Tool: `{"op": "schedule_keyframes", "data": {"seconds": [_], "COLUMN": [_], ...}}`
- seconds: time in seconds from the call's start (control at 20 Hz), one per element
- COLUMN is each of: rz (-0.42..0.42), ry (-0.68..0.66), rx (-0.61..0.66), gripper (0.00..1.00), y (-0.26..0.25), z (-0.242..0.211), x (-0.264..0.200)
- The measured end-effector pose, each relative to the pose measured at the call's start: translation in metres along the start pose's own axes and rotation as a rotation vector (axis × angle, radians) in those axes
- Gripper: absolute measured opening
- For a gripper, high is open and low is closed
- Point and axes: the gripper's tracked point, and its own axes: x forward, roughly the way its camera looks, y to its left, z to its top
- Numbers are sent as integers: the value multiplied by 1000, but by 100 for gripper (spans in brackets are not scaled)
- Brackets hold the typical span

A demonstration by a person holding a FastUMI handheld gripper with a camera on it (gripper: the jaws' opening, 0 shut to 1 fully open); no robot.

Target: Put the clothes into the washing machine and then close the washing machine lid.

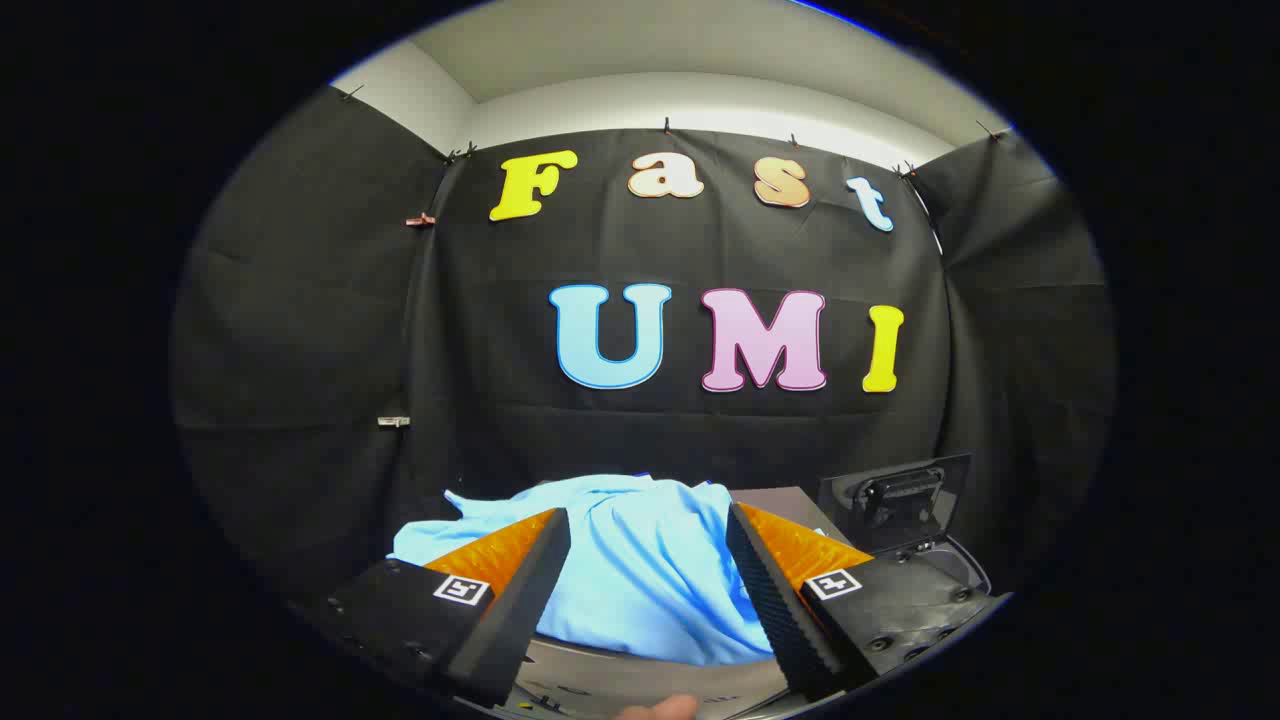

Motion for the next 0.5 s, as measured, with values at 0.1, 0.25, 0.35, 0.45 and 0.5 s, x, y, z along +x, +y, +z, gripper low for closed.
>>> {"op": "schedule_keyframes", "data": {"seconds": [0.1,0.25,0.35,0.45,0.5], "rz": [-1,-4,5,-12,-14], "ry": [-2,-1,-13,-25,-15], "rx": [24,31,16,-19,-16], "gripper": [99,98,99,98,98], "y": [1,-1,-1,-7,-8], "z": [2,0,5,8,6], "x": [0,2,3,6,7]}}
